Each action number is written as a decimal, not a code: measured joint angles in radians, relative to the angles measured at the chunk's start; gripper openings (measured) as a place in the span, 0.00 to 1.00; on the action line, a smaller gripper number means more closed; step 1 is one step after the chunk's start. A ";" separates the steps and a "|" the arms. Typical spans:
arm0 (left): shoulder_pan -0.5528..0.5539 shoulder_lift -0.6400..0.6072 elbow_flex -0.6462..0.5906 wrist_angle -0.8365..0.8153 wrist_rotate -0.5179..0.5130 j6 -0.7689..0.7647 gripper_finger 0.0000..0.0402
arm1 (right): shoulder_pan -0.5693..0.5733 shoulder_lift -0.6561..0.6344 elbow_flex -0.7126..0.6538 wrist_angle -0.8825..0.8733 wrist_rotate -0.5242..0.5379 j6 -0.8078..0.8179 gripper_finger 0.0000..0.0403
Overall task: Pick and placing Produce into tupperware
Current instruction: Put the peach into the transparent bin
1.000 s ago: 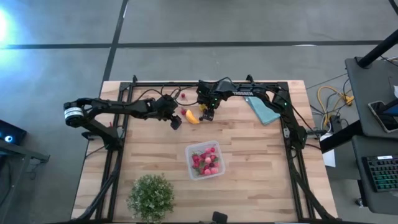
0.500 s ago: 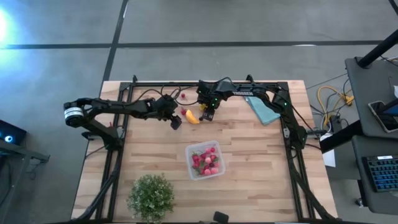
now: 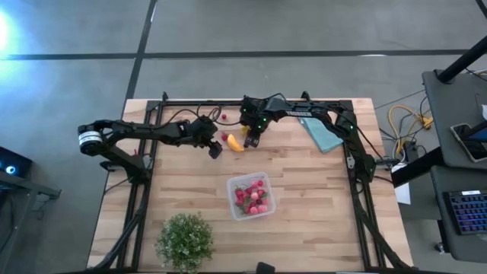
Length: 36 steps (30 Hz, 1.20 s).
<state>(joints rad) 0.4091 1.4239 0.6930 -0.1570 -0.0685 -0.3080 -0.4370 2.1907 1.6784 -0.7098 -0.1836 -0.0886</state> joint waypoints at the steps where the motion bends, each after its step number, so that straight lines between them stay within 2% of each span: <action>1: 0.000 0.000 0.000 0.000 0.000 0.000 0.67 | 0.000 0.000 0.001 0.000 -0.007 0.008 0.29; 6: 0.000 0.000 0.000 0.000 0.000 0.000 0.67 | 0.003 0.003 0.001 -0.006 -0.006 0.008 0.44; 9: 0.000 0.000 0.000 0.000 0.001 0.000 0.67 | 0.005 0.003 0.002 -0.006 -0.002 0.003 0.48; 15: 0.000 0.000 0.000 -0.001 0.001 0.000 0.67 | 0.005 0.003 0.002 0.005 0.003 0.010 0.49; 21: 0.000 0.000 0.000 -0.001 0.001 0.000 0.67 | 0.009 0.003 0.002 0.088 0.031 0.002 0.49; 30: 0.000 0.000 0.000 -0.002 0.001 0.000 0.67 | 0.014 0.007 -0.003 0.079 0.077 -0.016 0.49; 36: 0.000 0.000 0.000 -0.002 0.001 -0.001 0.67 | 0.015 0.007 -0.003 0.079 0.099 0.055 0.48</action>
<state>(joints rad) 0.4095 1.4235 0.6930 -0.1585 -0.0673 -0.3088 -0.4215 2.1979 1.6751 -0.6308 -0.0848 -0.0332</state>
